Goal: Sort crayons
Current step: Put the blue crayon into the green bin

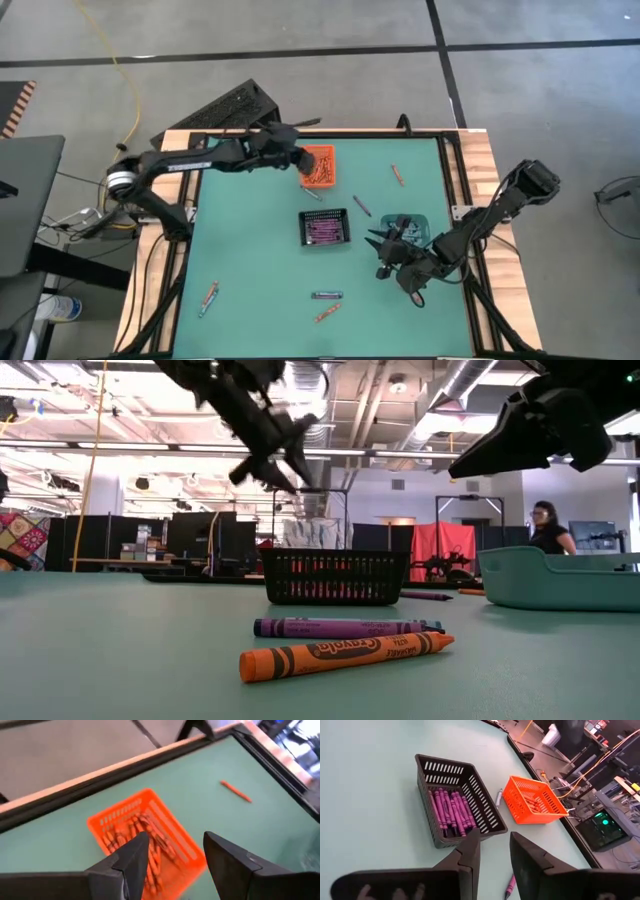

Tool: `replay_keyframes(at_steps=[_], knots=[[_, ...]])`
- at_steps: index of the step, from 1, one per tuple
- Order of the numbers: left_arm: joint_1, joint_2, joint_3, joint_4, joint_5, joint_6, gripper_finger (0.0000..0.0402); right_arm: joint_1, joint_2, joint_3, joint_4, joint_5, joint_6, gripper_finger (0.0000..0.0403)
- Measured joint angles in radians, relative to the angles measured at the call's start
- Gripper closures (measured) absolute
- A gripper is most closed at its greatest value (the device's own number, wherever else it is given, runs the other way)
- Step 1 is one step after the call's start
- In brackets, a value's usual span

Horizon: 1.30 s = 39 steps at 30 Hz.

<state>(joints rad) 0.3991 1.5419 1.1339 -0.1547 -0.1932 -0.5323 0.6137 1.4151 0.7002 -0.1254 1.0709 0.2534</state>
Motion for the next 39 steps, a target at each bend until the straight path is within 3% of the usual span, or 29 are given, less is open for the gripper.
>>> replay_keyframes(at_steps=[5, 11, 18, 23, 30, 39], knots=[[-0.109, -0.111, -0.003, -0.115, -0.045, 0.073, 0.0223, 0.000, 0.000, 0.000, 0.011, 0.000, 0.000, 0.0298], [-0.378, -0.170, -0.061, -0.105, -0.119, 0.080, 0.0223, -0.001, 0.000, 0.000, 0.095, 0.000, -0.001, 0.0298], [-0.746, -0.077, -0.085, 0.113, -0.136, 0.136, 0.0223, -0.016, 0.000, 0.001, 0.200, 0.000, -0.041, 0.0298], [-0.916, 0.037, -0.078, 0.214, -0.200, 0.158, 0.0223, -0.004, 0.000, 0.001, 0.190, 0.000, -0.042, 0.0298], [-1.004, 0.237, 0.001, 0.217, -0.241, 0.180, 0.0223, 0.026, 0.000, 0.001, 0.194, 0.000, -0.023, 0.0298], [-0.934, 0.415, 0.087, 0.144, -0.275, 0.252, 0.0223, 0.029, 0.000, 0.001, 0.190, 0.000, -0.011, 0.0298]])
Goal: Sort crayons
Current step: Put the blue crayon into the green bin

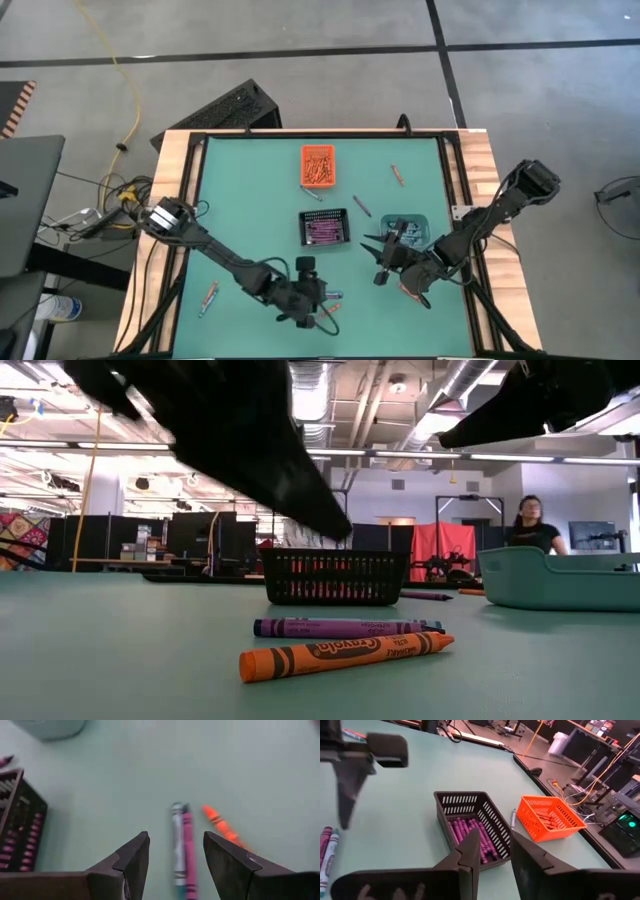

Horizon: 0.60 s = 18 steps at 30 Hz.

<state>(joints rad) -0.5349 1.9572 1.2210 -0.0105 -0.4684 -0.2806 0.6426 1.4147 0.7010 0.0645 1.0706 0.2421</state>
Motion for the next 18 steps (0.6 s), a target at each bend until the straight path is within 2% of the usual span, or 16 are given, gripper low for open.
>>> replay_keyframes(at_steps=[8, 12, 18], knots=[[0.056, 0.009, 0.002, -0.078, 0.038, -0.001, 0.0223, 0.000, 0.000, 0.000, -0.007, 0.000, -0.014, 0.0298], [0.058, 0.012, 0.002, -0.108, 0.085, -0.017, 0.0223, 0.000, 0.000, 0.000, -0.016, 0.000, -0.015, 0.0298], [0.036, 0.016, 0.003, -0.105, 0.079, -0.020, 0.0223, 0.000, 0.000, 0.000, -0.019, 0.000, -0.015, 0.0298]])
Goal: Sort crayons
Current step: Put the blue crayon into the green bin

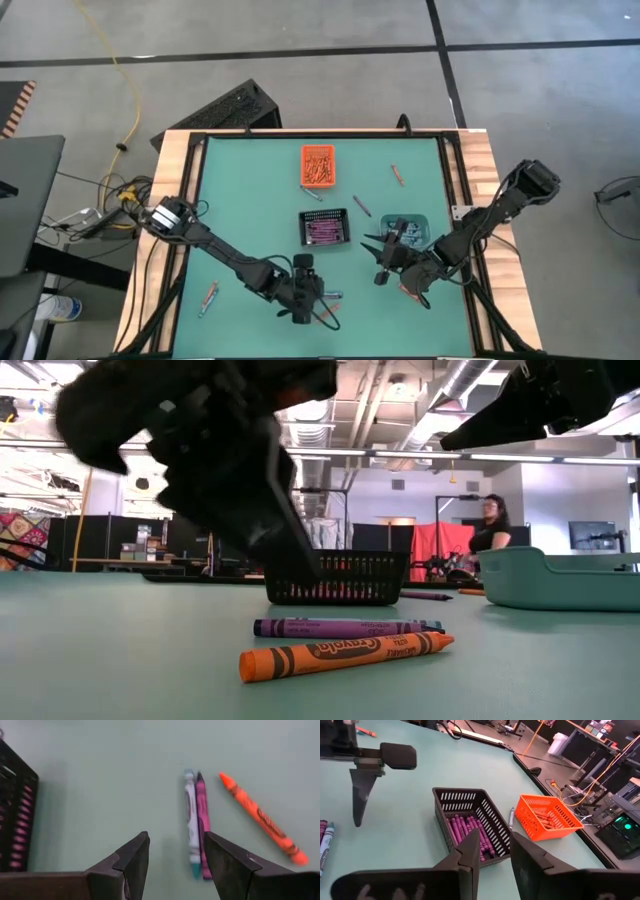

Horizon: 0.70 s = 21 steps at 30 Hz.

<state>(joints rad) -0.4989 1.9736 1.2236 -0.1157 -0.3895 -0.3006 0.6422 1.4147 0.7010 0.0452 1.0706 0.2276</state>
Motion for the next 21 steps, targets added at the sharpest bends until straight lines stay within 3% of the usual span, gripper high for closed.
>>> replay_keyframes(at_steps=[21], knots=[[-0.005, 0.068, -0.001, 0.023, -0.020, 0.001, 0.0223, -0.001, 0.000, -0.001, -0.004, 0.000, 0.010, 0.0298]])
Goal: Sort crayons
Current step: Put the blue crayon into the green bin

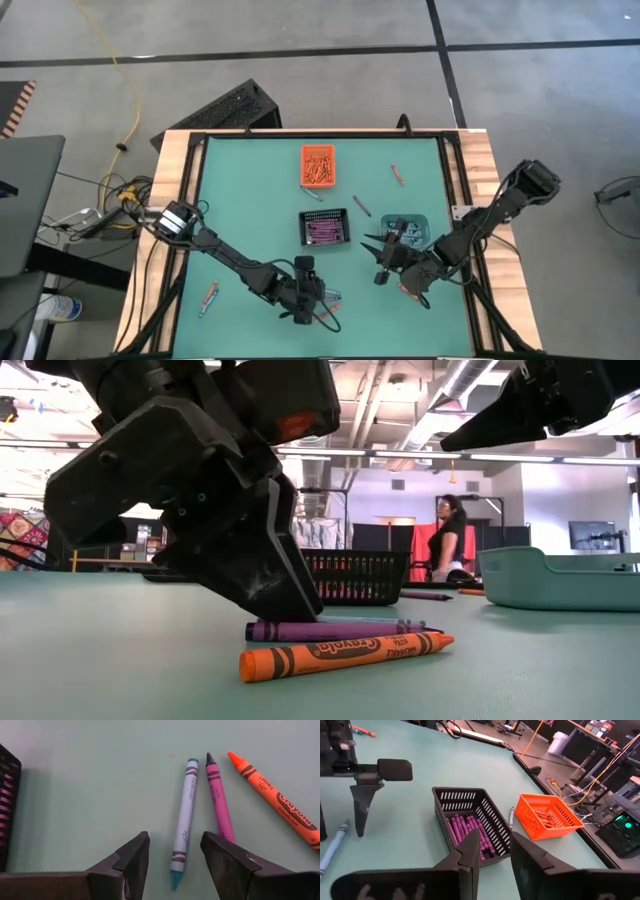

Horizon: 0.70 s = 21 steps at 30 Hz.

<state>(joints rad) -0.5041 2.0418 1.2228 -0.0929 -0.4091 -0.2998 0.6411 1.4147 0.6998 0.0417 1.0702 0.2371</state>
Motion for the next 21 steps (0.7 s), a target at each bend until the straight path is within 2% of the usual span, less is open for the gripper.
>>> replay_keyframes(at_steps=[6, 10, 17, 21], knots=[[0.006, -0.001, 0.000, -0.028, 0.012, 0.008, 0.0243, 0.000, 0.000, 0.000, 0.000, 0.000, 0.000, 0.0298], [0.014, -0.001, 0.000, -0.048, 0.051, 0.000, 0.0291, 0.000, 0.000, 0.000, 0.000, 0.000, 0.000, 0.0298], [0.015, -0.001, 0.000, -0.054, 0.062, 0.023, 0.0387, 0.000, 0.000, 0.000, 0.000, 0.000, 0.000, 0.0298], [0.021, -0.003, 0.000, -0.054, 0.060, 0.024, 0.0389, 0.000, 0.000, 0.000, 0.000, 0.000, 0.000, 0.0298]])
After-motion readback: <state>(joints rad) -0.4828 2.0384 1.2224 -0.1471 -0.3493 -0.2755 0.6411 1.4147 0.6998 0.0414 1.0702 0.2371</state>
